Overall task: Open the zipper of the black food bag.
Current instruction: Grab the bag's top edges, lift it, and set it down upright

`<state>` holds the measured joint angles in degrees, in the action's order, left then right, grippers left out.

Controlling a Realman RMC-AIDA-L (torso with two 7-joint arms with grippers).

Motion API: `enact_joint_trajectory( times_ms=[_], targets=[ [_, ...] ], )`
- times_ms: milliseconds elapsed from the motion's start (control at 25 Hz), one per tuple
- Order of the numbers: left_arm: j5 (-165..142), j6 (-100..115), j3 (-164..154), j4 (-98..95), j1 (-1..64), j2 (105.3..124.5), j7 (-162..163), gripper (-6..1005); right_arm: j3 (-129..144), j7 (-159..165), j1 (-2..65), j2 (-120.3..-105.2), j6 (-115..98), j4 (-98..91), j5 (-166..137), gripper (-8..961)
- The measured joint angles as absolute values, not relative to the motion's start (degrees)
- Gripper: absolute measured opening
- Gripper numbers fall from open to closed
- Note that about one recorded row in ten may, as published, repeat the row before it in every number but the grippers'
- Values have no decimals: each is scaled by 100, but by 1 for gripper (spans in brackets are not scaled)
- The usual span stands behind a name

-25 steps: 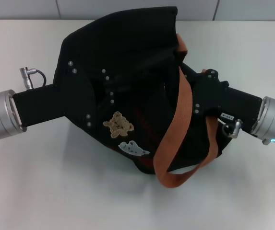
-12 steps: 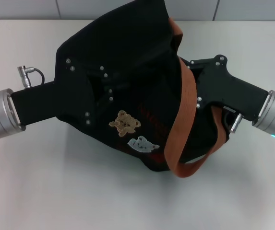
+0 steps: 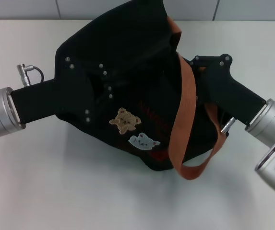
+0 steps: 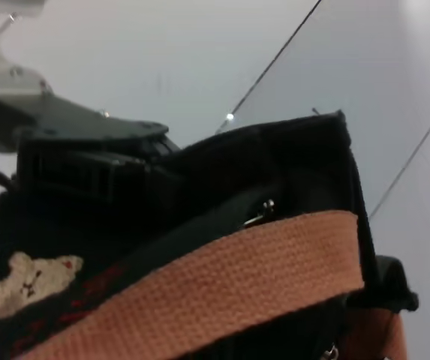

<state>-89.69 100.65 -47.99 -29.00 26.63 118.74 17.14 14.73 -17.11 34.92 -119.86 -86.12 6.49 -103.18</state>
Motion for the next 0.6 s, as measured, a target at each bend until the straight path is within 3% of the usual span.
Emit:
enact_joint_trajectory(
  times_ms=[600],
  targets=[
    [-8707, 9879, -4668, -2900, 2586, 11866, 1718, 109, 1267, -2129, 3157, -11989, -8544, 709, -10318, -3]
  ],
)
